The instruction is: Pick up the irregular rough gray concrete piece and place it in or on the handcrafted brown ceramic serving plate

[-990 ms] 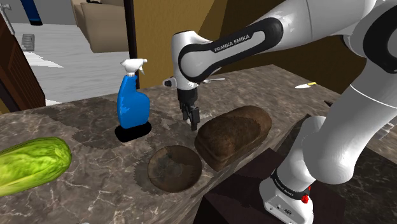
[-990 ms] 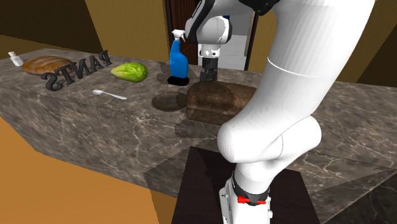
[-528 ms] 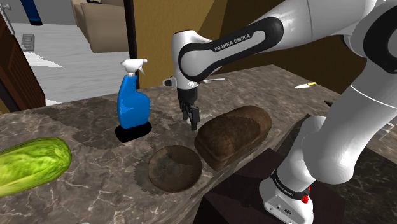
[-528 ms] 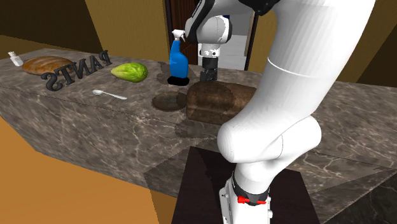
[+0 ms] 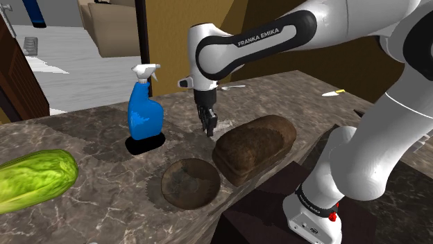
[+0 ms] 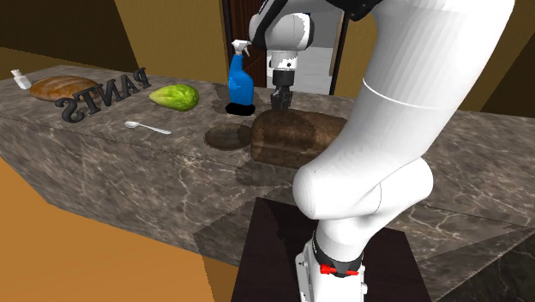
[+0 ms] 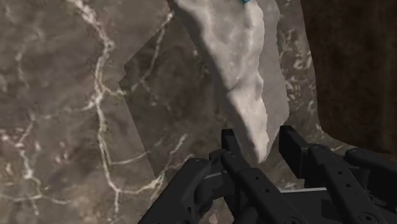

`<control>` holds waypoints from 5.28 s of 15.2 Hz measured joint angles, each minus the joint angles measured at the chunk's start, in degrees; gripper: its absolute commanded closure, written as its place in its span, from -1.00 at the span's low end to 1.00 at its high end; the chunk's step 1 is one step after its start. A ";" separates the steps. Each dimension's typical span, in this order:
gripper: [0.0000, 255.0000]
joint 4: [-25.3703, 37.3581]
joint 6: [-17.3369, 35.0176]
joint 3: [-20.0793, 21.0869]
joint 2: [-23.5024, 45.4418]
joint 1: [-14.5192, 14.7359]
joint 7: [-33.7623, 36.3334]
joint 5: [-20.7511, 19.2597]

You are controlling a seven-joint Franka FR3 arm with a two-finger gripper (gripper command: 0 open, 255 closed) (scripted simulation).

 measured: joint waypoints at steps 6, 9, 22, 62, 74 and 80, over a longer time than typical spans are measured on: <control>1.00 2.65 -4.27 -0.24 -1.50 -0.23 0.22 -0.37; 1.00 4.57 -6.58 -0.25 -1.92 -0.24 0.43 -0.41; -1.00 -2.93 -0.41 0.92 -4.94 1.54 -11.47 -6.14; 1.00 -0.62 -6.02 0.76 -8.47 1.60 -12.86 -6.52; 1.00 4.14 -10.62 6.70 -8.39 6.04 -3.74 -2.95; 1.00 8.21 -11.59 11.82 -5.66 9.74 4.57 -0.53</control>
